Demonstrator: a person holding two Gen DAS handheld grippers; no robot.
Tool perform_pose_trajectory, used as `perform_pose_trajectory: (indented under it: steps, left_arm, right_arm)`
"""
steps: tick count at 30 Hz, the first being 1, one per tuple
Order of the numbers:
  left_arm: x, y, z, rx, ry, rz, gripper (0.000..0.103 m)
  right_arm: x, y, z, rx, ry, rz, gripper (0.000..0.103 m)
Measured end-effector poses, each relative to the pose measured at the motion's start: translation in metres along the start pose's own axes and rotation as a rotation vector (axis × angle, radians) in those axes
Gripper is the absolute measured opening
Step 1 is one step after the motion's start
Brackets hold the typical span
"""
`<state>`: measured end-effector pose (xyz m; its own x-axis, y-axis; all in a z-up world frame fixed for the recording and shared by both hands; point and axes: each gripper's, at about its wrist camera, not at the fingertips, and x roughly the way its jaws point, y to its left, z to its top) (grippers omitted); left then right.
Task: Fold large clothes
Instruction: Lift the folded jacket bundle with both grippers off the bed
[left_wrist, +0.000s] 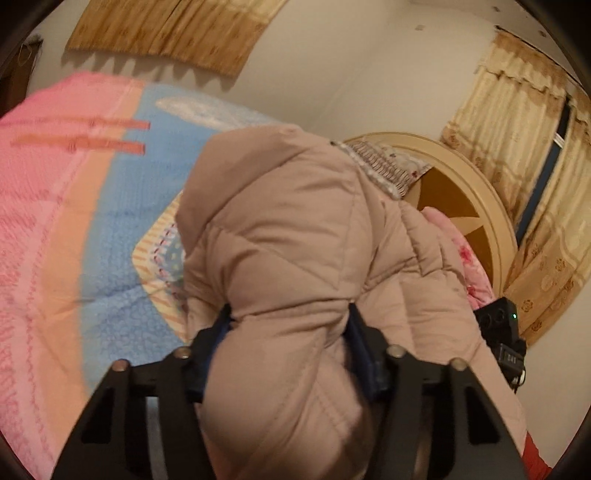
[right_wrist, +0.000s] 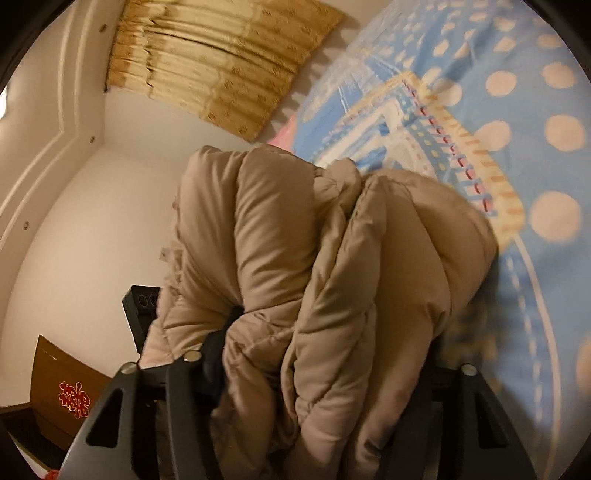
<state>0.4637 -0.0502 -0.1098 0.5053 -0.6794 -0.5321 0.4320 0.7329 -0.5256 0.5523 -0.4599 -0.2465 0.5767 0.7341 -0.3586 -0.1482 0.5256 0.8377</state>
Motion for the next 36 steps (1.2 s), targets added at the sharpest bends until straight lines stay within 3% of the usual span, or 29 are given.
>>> perform_pose_trajectory:
  steps: [6, 11, 15, 21, 26, 29, 33, 36]
  left_arm:
    - [-0.057, -0.022, -0.017, 0.009, -0.080, -0.078, 0.053]
    - [-0.095, -0.046, -0.037, 0.018, -0.108, -0.069, 0.053]
    - [-0.124, -0.059, -0.054, 0.058, -0.135, -0.011, 0.048]
    - [-0.166, -0.041, -0.076, -0.028, -0.219, -0.055, 0.042]
    - [-0.218, -0.014, -0.094, -0.112, -0.294, -0.048, 0.040]
    - [-0.246, -0.012, -0.107, -0.144, -0.354, -0.007, 0.039]
    - [-0.252, -0.028, -0.114, -0.143, -0.434, 0.103, 0.039]
    - [-0.246, -0.011, -0.103, -0.166, -0.472, 0.235, 0.039]
  right_arm:
    - [-0.057, 0.049, -0.049, -0.032, -0.098, 0.136, 0.052]
    - [-0.076, 0.097, -0.085, -0.065, -0.087, 0.175, 0.052]
    - [-0.096, 0.127, -0.114, -0.106, -0.090, 0.180, 0.052]
    - [-0.103, 0.175, -0.153, -0.166, -0.059, 0.267, 0.052]
    - [-0.083, 0.227, -0.176, -0.256, 0.018, 0.299, 0.052]
    - [-0.056, 0.253, -0.188, -0.260, 0.082, 0.370, 0.052]
    - [-0.003, 0.294, -0.203, -0.279, 0.185, 0.498, 0.052]
    - [0.049, 0.321, -0.216, -0.259, 0.267, 0.611, 0.052]
